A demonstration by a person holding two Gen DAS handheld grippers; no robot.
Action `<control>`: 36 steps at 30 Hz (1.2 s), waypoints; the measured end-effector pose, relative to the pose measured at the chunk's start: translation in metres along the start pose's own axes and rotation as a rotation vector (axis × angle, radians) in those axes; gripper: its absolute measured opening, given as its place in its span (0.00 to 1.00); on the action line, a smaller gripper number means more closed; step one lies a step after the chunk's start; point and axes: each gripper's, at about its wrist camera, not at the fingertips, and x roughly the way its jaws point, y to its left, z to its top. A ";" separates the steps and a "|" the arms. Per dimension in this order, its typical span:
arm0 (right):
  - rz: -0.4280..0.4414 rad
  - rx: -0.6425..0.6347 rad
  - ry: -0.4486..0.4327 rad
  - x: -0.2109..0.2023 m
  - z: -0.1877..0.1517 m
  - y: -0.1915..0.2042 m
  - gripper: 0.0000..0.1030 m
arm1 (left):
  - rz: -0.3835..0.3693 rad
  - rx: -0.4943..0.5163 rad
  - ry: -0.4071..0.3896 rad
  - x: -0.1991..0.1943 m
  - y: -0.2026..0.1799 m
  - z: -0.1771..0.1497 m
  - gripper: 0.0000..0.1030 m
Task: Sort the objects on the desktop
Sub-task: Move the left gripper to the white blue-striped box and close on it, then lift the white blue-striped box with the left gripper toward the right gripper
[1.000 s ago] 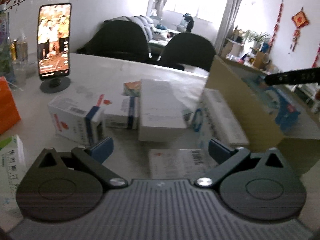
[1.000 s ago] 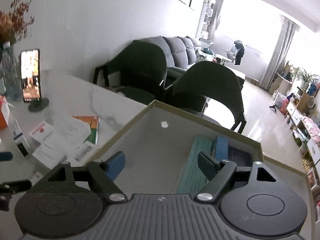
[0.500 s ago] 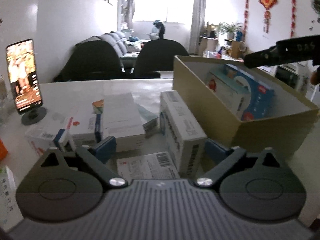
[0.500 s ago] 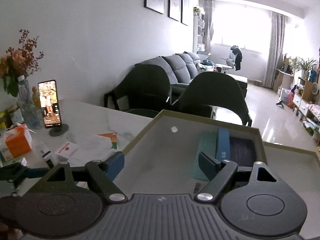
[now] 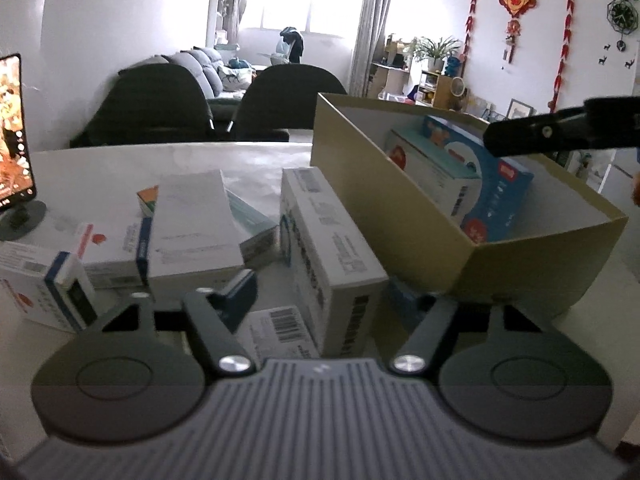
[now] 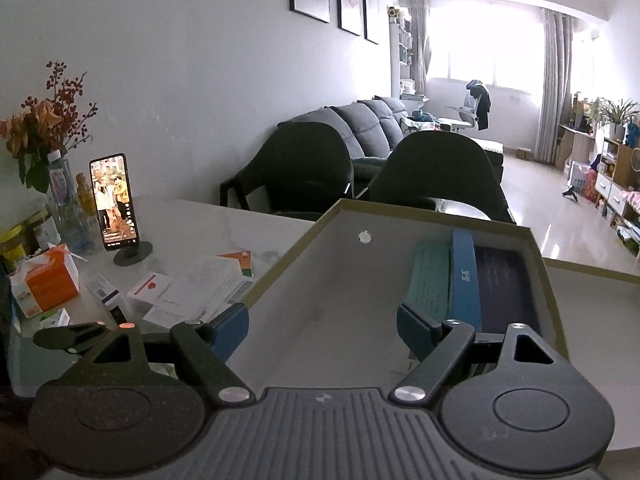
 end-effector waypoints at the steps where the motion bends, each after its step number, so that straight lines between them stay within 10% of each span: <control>1: 0.004 0.003 0.000 0.000 -0.001 0.000 0.81 | -0.003 -0.005 0.005 0.002 -0.001 0.000 0.61; 16: 0.035 0.030 0.018 0.000 -0.007 0.005 0.81 | 0.011 -0.130 -0.020 -0.002 0.010 -0.006 0.25; 36: 0.183 0.115 0.050 -0.002 -0.002 0.020 0.81 | 0.083 -0.194 -0.203 -0.059 0.017 -0.006 0.25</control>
